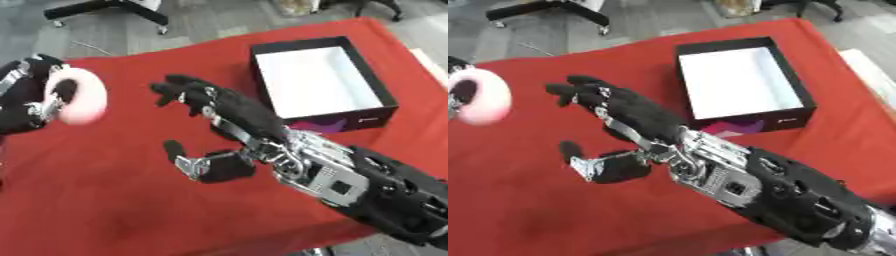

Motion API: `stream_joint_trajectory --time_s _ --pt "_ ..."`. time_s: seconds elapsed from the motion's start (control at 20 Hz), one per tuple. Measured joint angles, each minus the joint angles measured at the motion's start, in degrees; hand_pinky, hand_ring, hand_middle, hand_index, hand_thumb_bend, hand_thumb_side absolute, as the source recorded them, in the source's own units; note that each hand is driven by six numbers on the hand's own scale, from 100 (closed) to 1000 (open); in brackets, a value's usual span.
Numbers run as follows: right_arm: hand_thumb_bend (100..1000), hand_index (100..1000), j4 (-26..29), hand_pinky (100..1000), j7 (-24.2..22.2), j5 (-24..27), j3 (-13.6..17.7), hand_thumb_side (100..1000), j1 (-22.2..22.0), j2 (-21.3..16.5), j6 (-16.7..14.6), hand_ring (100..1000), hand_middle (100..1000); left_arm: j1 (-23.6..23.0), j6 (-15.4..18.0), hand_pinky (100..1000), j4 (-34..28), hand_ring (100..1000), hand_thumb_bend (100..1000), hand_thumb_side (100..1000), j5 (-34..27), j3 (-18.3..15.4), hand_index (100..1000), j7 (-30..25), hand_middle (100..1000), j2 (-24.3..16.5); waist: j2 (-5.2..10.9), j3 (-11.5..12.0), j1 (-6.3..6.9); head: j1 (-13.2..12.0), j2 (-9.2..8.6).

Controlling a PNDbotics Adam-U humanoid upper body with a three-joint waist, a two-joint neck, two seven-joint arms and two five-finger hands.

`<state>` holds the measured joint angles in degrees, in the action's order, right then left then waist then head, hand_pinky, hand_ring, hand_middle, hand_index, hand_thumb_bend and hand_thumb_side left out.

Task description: Pick up the objects with one hand, pass them to the other hand, and then place them into the box on the other side of the table.

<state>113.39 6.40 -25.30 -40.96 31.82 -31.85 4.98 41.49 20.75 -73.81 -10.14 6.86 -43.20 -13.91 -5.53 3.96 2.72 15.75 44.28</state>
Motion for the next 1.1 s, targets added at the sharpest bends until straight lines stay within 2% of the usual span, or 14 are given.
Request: stream_joint_trajectory --time_s 0.25,0.7,1.1 --pt "100 1000 0.00 617 -1.55 0.65 0.02 379 1.11 0.03 -0.67 1000 759 0.87 -0.58 557 -0.11 374 100 399 -0.96 2.09 386 -0.58 286 1.32 -0.19 0.44 -0.12 0.53 0.00" --pt "100 986 0.00 522 -2.41 0.77 0.39 316 1.99 0.14 -0.94 1000 693 1.48 -1.62 559 -0.75 381 100 382 -1.96 5.52 387 -1.62 288 2.45 -0.37 0.70 -0.25 1.04 0.00" --pt "100 958 0.00 439 -1.17 -3.36 1.04 227 2.48 0.15 0.17 963 655 1.92 -2.15 563 -0.19 389 100 367 -2.41 7.62 388 -2.15 292 2.49 -0.38 0.57 -0.20 1.28 0.00"
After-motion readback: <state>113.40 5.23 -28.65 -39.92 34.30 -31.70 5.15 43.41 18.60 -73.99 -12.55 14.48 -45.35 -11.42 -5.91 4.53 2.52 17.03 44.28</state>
